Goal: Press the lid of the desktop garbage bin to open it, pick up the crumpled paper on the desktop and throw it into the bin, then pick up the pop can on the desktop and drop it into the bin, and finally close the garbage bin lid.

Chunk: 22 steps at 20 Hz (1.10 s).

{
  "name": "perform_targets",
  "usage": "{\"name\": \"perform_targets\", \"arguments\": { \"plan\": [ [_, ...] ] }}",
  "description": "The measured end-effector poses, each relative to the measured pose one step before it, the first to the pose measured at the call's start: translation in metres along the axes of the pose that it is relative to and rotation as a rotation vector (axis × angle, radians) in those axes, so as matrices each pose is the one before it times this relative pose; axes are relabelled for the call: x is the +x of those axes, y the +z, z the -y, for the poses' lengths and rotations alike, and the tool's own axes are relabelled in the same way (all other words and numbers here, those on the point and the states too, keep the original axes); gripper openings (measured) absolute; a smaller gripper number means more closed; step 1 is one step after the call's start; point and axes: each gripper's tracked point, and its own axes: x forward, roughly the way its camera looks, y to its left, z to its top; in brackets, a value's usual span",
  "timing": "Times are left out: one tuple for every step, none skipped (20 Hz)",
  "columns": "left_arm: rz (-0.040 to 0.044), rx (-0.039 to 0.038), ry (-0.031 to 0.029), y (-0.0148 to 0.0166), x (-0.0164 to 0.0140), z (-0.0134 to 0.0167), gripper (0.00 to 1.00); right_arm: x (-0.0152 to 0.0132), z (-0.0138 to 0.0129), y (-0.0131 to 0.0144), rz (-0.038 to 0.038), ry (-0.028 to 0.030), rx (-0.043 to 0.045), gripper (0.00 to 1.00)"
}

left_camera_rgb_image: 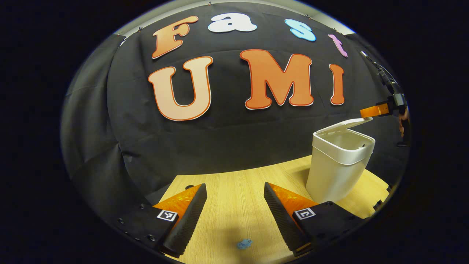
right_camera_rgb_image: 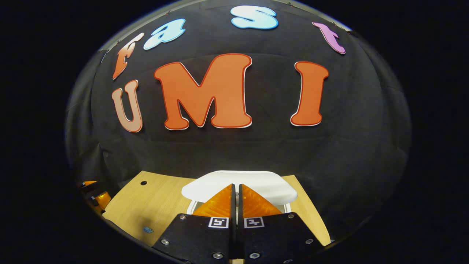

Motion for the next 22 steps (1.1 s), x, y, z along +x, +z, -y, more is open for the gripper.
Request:
{"name": "perform_targets", "arguments": {
  "plan": [
    [-0.00529, -0.00370, 0.00094, -0.00097, -0.00027, -0.00082, 1.00, -0.00278, 0.00020, 0.00368, 0.02196, -0.00310, -0.00635, 0.01],
    [-0.00716, -0.00597, 0.00542, -0.00313, 0.00186, -0.00130, 0.99, -0.00118, 0.00056, 0.00440, 0.01701, -0.00409, -0.00248, 0.01],
    [-0.00723, -0.00982, 0.00327, -0.00203, 0.00166, -0.00245, 1.00, -0.00091, 0.00014, 0.00034, 0.01154, -0.00364, -0.00037, 0.01],
    [-0.00909, -0.00882, 0.00010, -0.00333, -0.00102, -0.00031, 0.97, -0.00172, 0.00173, 0.00238, 0.01329, -0.00735, 0.00449, 0.01],
    [-0.00885, -0.00822, 0.00137, -0.00229, 0.00130, -0.00198, 1.00, -0.00115, -0.00001, -0.00003, 0.00852, -0.00332, 0.00407, 0.01],
    [-0.00686, -0.00741, -0.00090, -0.00272, 0.00272, -0.00097, 0.99, -0.00069, 0.00203, -0.00006, 0.00679, -0.00894, 0.00288, 0.01],
    [-0.00828, -0.00624, -0.00109, -0.00152, 0.00061, -0.00075, 1.00, -0.00179, -0.00204, -0.00108, 0.00400, 0.00517, -0.00044, 0.01],
    [-0.00923, -0.00651, -0.00007, -0.00380, 0.00158, -0.00168, 1.00, -0.00147, 0.00006, -0.00004, 0.00846, -0.01114, -0.00217, 0.01],
    [-0.00843, -0.00803, 0.00190, -0.00214, 0.00280, -0.00061, 1.00, -0.00296, -0.00169, -0.00050, 0.00947, 0.00202, -0.00445, 0.04],
    [-0.00912, -0.00999, -0.00133, -0.00309, 0.00114, -0.00100, 1.00, -0.00059, -0.00350, -0.00042, 0.01246, 0.00452, -0.00655, 0.21],
    [-0.00935, -0.01025, -0.00243, -0.00343, 0.00106, 0.00011, 1.00, -0.00287, -0.00448, -0.00073, 0.00967, 0.00980, -0.00833, 0.29],
    [-0.01116, -0.01199, -0.00486, -0.00253, 0.00214, -0.00068, 1.00, -0.00154, -0.00479, -0.00103, 0.00859, 0.00764, -0.00886, 0.42],
    [-0.01677, -0.01169, -0.00482, -0.00405, 0.00208, 0.00013, 1.00, -0.00062, -0.00300, -0.00215, 0.00315, 0.00995, -0.00776, 0.47],
    [-0.02162, -0.01235, -0.00443, -0.00818, 0.00360, -0.00049, 1.00, -0.00227, -0.00443, -0.00258, 0.00059, 0.00997, -0.00528, 0.54],
    [-0.02536, -0.01443, -0.00313, -0.00735, 0.00334, -0.00124, 1.00, -0.00395, -0.00450, -0.00292, -0.00127, 0.01298, -0.00158, 0.58],
    [-0.02152, -0.01761, -0.00487, -0.00755, 0.00223, -0.00155, 1.00, -0.00172, -0.00365, -0.00394, -0.00151, 0.00767, 0.00206, 0.63],
    [-0.02419, -0.01777, -0.00800, -0.00691, 0.00359, -0.00008, 1.00, -0.00160, -0.00268, -0.00429, -0.00633, 0.00704, 0.00765, 0.70],
    [-0.02177, -0.01297, -0.00584, -0.00757, 0.00537, -0.00080, 1.00, -0.00301, -0.00464, -0.00317, 0.00107, 0.00570, 0.00505, 0.78],
    [-0.01952, -0.00150, -0.00350, -0.00720, 0.00513, -0.00246, 1.00, -0.00222, -0.00364, -0.00351, 0.00353, 0.00382, -0.00175, 0.83],
    [-0.02270, 0.00951, 0.00366, -0.00956, 0.00552, -0.00248, 1.00, -0.00389, -0.00147, -0.00127, 0.00514, 0.00179, -0.00420, 0.90],
    [-0.02650, 0.01113, 0.00021, -0.00898, 0.00529, -0.00151, 1.00, -0.00326, -0.00184, -0.00046, 0.00703, 0.00194, -0.00655, 0.94],
    [-0.03564, 0.00699, -0.00392, -0.01127, 0.00389, -0.00207, 1.00, -0.00227, -0.00233, -0.00087, 0.00484, 0.00008, -0.00781, 0.97]
  ]
}}
